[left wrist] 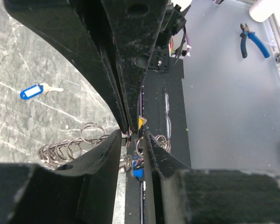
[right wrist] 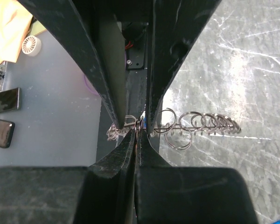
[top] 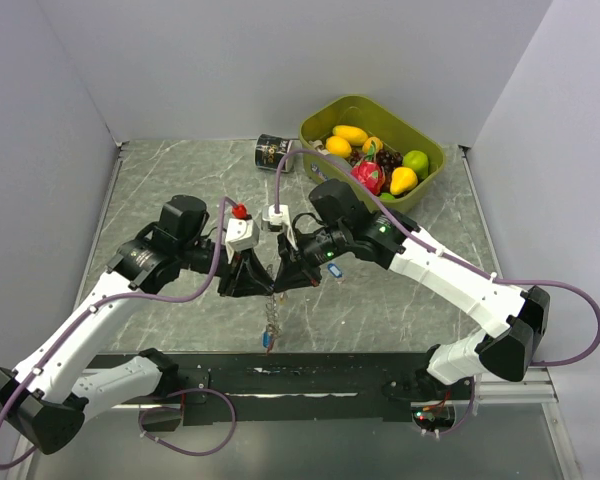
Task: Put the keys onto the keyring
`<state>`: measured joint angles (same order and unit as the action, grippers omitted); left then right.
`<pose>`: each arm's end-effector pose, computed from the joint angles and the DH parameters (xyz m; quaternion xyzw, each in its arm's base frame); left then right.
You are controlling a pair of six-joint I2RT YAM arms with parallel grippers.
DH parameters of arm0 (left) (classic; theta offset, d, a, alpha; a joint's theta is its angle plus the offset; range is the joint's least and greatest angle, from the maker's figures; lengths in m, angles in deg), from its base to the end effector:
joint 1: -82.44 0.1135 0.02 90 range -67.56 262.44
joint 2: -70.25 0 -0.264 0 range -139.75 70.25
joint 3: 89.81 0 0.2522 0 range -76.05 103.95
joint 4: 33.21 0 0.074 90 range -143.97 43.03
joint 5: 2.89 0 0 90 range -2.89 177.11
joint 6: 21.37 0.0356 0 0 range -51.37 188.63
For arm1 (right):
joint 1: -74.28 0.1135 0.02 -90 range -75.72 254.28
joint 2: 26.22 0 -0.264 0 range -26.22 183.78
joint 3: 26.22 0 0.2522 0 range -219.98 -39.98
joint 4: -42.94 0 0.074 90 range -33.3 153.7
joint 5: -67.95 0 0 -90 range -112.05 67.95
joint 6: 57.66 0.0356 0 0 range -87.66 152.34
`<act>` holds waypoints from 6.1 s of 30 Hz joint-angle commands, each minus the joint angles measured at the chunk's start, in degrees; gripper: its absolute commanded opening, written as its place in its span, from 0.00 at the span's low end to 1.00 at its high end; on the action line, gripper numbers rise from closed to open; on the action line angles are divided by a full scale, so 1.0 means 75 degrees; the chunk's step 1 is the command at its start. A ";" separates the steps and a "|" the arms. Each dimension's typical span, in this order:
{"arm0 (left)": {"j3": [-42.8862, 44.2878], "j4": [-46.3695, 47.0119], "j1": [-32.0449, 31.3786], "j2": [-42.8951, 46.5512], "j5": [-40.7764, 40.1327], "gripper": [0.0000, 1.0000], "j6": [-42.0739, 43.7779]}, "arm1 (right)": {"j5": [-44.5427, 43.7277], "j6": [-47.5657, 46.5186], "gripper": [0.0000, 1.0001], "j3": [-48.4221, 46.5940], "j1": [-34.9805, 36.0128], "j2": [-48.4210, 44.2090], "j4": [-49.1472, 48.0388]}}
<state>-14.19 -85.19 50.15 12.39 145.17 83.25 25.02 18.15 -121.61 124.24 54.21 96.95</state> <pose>0.1500 -0.1305 0.3618 0.5158 0.6186 -0.4866 0.3383 0.1705 0.2434 0.3770 -0.5851 0.6101 0.4642 0.2646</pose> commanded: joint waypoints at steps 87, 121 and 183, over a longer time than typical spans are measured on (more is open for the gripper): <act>-0.2589 0.5928 -0.0264 0.2981 -0.2539 0.01 -0.2839 | -0.2034 0.2865 0.00 0.0781 -0.0086 -0.1371 -0.1980; -0.2659 0.5975 -0.0264 0.3004 -0.2456 0.01 -0.2757 | -0.2126 0.2444 0.00 0.1203 -0.0074 -0.1581 -0.2109; -0.1326 0.3598 -0.0276 0.2256 -0.1613 0.32 -0.1729 | -0.0240 0.1495 0.00 0.0876 -0.0051 -0.1641 -0.2767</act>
<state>-31.06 -48.99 48.18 31.64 132.82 62.98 23.56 33.88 -110.50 123.54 41.62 72.21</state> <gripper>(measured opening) 0.169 0.008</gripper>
